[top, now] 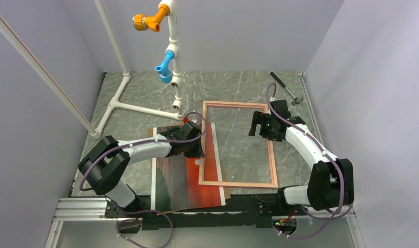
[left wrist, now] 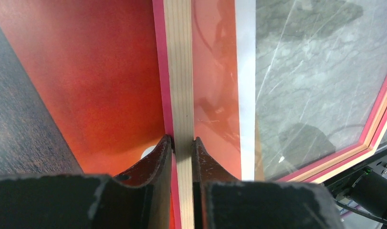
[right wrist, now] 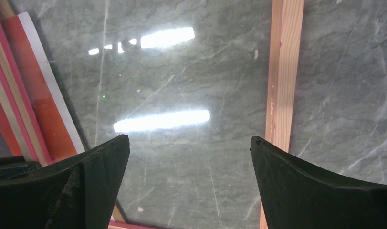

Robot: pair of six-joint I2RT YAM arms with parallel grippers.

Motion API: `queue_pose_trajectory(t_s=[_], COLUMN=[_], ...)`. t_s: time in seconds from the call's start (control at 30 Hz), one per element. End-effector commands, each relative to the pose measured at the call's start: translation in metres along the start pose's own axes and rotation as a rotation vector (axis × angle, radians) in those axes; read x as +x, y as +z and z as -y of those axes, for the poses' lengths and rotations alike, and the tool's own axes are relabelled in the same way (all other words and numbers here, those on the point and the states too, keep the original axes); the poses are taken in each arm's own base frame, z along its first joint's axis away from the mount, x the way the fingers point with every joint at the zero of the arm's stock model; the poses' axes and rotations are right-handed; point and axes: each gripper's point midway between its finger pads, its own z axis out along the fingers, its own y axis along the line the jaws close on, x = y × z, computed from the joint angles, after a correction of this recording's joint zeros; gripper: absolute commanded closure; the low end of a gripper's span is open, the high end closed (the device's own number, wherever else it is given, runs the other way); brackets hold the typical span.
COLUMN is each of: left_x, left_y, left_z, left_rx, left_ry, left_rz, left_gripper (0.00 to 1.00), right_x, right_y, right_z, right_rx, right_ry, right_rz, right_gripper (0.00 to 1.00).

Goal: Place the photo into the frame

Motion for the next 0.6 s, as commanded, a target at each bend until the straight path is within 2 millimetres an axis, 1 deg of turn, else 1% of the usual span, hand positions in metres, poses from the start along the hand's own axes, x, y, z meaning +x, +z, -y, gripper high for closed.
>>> queue_pose_trajectory(t_s=[0.0, 0.2, 0.57], left_x=[-0.018, -0.019, -0.02], left_y=[-0.01, -0.006, 0.007], left_z=[0.034, 0.06, 0.101], left_rx=[0.069, 0.114, 0.145], left_ry=[0.046, 0.014, -0.079], left_rz=[0.042, 0.035, 0.045], left_gripper=[0.95, 1.0, 1.0], right_x=[-0.021, -0.022, -0.024], right_y=[-0.014, -0.014, -0.017], right_z=[-0.011, -0.011, -0.011], right_rx=[-0.031, -0.033, -0.027], right_ry=[-0.006, -0.006, -0.007], right_rz=[0.066, 0.068, 0.076], right_gripper=[0.0, 0.0, 0.0])
